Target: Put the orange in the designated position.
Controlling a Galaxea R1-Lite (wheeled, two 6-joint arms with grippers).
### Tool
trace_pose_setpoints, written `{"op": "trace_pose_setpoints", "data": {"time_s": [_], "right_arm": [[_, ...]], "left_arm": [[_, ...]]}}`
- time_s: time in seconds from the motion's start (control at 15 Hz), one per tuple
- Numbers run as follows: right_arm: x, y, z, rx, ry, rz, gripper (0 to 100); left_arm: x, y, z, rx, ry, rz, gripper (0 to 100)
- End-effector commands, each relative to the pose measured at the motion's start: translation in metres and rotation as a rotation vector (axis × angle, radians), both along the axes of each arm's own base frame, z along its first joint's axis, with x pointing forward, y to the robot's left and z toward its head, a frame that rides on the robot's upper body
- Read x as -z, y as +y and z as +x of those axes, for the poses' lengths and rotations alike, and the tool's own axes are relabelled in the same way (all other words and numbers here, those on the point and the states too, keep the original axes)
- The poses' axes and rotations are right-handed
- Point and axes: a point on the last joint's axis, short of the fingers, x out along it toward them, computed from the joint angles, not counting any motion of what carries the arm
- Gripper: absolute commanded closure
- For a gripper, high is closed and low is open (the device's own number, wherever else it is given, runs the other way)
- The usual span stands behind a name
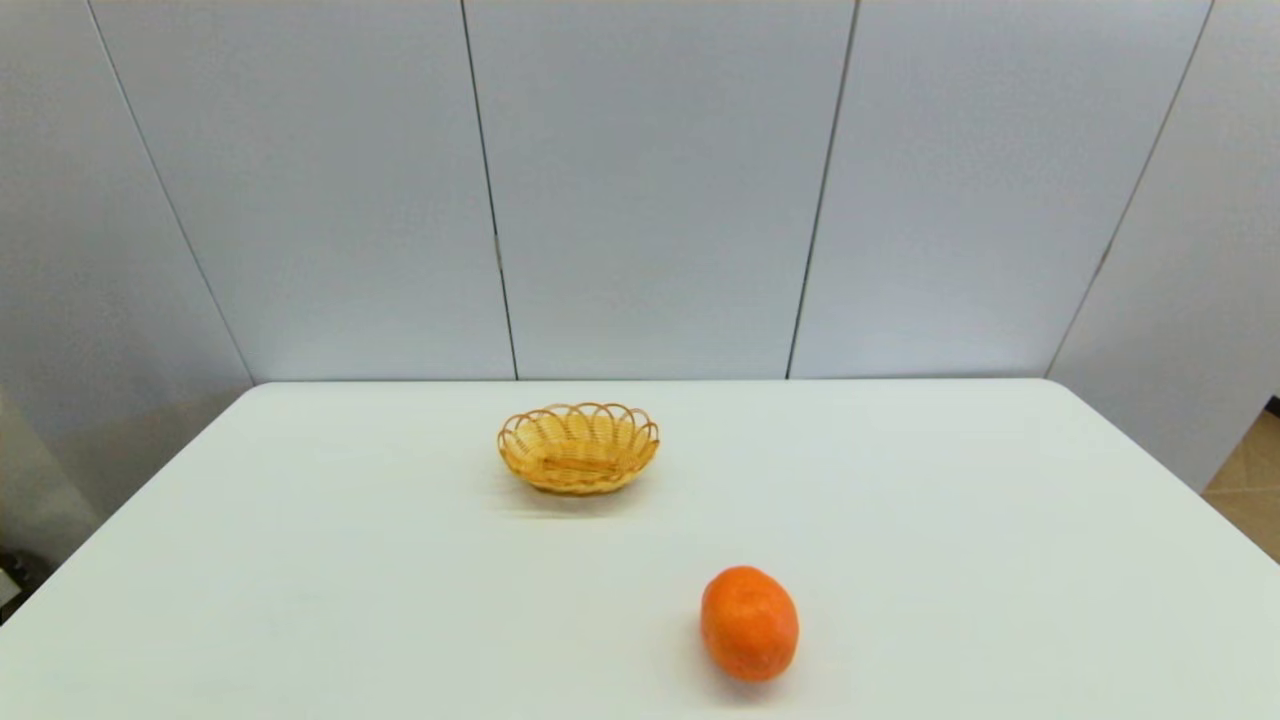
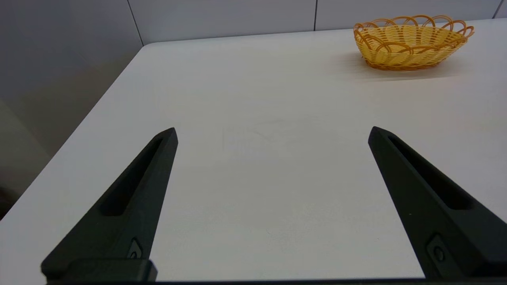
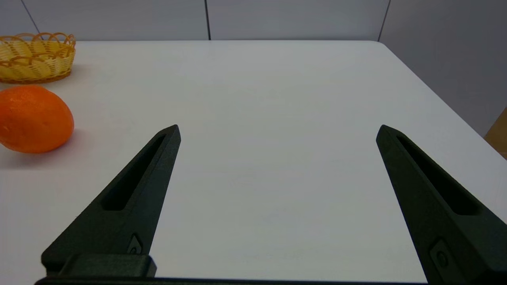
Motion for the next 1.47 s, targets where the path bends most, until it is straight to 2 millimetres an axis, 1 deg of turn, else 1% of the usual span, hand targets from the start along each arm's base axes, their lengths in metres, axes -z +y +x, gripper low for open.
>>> {"op": "trace_pose_setpoints", "data": {"time_s": [0.07,1.47], "right_arm": [[0.0000,0.0000,0.0000,0.001,0.000,-0.001,0],[0.0000,0.0000,0.0000,-0.001,0.000,-0.001,0]], "left_arm": [[0.0000,0.0000,0.0001,0.000,0.002,0.000,0],[0.0000,0.0000,0.0001,0.000,0.002,0.000,0]]}}
